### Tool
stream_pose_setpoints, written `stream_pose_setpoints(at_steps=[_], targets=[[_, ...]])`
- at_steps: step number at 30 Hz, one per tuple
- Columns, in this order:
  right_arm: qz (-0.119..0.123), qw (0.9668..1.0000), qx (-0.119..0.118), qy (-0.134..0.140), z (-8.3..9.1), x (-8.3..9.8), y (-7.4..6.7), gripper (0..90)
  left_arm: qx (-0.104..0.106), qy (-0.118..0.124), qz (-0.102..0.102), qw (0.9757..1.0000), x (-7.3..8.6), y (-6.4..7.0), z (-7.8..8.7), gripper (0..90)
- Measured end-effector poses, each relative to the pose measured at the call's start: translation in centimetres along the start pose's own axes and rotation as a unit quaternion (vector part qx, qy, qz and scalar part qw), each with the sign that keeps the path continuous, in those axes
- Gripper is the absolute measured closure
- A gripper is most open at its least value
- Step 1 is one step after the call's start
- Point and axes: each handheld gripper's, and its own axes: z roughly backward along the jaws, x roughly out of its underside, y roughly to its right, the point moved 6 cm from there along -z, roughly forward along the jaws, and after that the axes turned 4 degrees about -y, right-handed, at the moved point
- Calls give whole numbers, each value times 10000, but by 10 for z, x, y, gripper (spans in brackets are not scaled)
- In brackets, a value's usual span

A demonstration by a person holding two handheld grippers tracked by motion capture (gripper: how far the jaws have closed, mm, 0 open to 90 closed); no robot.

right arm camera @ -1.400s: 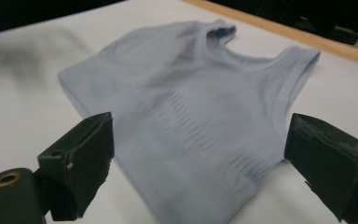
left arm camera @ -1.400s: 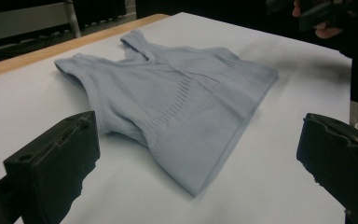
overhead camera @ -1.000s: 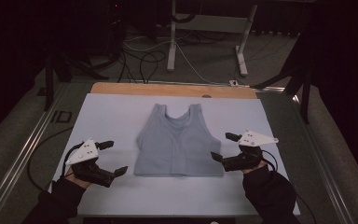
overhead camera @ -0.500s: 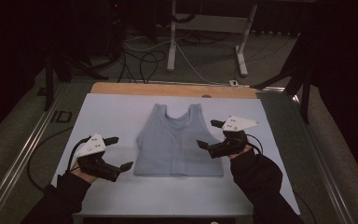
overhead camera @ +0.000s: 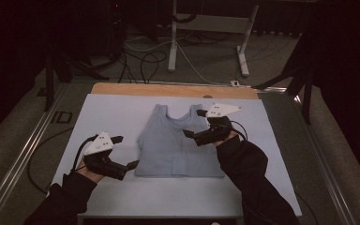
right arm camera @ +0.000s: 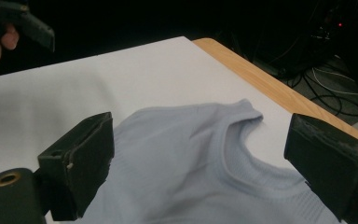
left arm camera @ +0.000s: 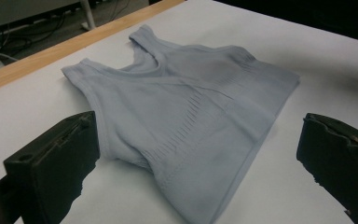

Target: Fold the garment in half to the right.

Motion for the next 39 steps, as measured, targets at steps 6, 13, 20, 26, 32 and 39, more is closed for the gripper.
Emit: stream_pose_setpoints(at_steps=[6, 13, 20, 26, 32, 39], targets=[[-9, 10000, -64, 76, -17, -10, 4, 83, -73, -41, 84, 9999, -2, 2, -6, 2], [-81, 9998, -162, 63, -37, -17, 7, 83, -112, -118, 46, 9999, -3, 9, -19, 2], [-44, 9999, -122, 45, -54, -25, 12, 84, -203, -202, 225, 9993, 1, 12, -35, 2], [-44, 9999, -91, 30, -68, -29, 13, 84, -197, -329, 344, 9987, 7, 12, -46, 2], [-31, 9997, -180, -135, -88, -25, 11, 84, -109, -671, 540, 9962, 21, 13, -58, 2], [-49, 9994, -271, -214, -102, -20, 8, 84, -171, -895, 834, 9923, 37, 4, -65, 6]])
